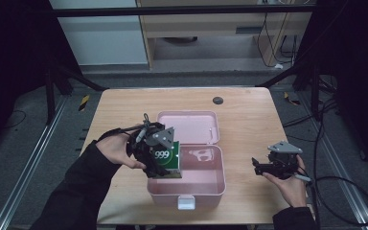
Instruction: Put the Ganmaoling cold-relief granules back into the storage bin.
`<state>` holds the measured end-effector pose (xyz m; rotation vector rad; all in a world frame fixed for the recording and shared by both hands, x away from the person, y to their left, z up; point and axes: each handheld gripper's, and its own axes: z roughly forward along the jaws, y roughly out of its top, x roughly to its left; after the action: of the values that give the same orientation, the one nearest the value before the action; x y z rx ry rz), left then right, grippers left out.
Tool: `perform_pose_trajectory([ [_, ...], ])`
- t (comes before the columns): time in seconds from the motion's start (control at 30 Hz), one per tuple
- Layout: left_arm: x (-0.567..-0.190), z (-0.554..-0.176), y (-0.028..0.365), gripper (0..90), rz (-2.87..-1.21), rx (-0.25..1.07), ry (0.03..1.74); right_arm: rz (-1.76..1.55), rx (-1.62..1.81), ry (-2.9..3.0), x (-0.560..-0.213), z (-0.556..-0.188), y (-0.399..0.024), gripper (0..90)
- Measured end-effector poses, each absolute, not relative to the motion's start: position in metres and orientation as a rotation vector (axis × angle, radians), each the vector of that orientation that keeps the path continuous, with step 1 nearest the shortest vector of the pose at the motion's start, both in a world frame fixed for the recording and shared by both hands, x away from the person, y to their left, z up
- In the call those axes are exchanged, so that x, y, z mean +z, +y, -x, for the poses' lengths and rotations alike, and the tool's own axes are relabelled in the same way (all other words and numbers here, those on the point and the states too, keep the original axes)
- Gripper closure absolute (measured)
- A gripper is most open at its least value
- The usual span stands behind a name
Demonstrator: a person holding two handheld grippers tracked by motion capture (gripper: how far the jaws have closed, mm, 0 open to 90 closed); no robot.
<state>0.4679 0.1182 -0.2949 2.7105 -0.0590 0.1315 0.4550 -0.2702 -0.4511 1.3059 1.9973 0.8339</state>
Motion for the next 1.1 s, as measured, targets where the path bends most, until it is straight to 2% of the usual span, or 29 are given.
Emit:
perform_pose_trajectory([
  [1.1,-0.349,-0.479,0.105,15.0,-2.795,0.055,-0.038,-1.3,0.82,2.026,-0.455,-0.456,-0.267,2.9],
])
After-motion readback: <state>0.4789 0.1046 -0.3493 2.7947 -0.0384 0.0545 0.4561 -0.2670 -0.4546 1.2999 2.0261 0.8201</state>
